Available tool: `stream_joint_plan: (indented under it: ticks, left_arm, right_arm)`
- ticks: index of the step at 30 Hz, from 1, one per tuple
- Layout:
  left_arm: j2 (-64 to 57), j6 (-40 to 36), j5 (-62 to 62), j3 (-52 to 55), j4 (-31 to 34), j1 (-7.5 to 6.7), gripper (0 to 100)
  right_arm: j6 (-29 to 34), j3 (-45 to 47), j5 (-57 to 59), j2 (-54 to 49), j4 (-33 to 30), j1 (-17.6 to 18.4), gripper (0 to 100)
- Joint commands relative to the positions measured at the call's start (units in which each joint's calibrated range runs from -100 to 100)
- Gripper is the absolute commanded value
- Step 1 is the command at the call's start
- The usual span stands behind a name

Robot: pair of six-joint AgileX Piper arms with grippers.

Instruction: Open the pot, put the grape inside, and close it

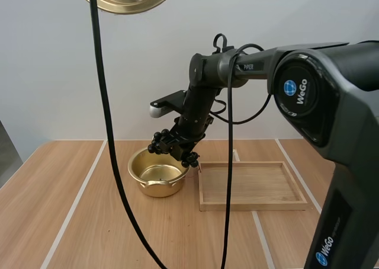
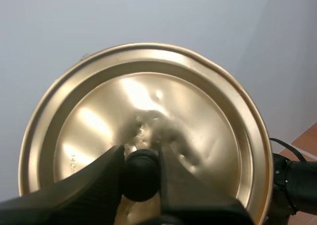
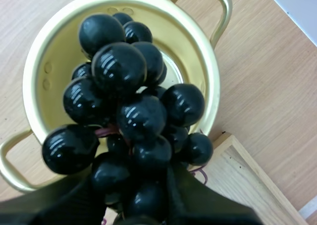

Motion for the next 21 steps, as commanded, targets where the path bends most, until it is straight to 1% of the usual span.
stream_joint_plan:
  ticks: [1,8,14,21]
  left_arm:
    - [-0.36,-0.43,-1.59,-0.36,-0.81,-0.17,0]
    - [-0.35,-0.43,-1.59,-0.36,-0.65,-0.17,0]
    - [-0.35,-0.43,-1.59,-0.36,2.07,-0.17,0]
    - [-0.35,-0.43,-1.59,-0.36,2.18,-0.17,0]
  right_arm:
    - [-0.74,-2.42,1.45,0.66,-0.30,0.13,0]
    - [-0.74,-7.26,2.88,2.28,-0.30,1.42,0]
    - [-0.74,-7.47,3.20,4.42,-0.87,2.48,0]
    - [-0.74,-7.47,6.74,6.60,-2.03,2.48,0]
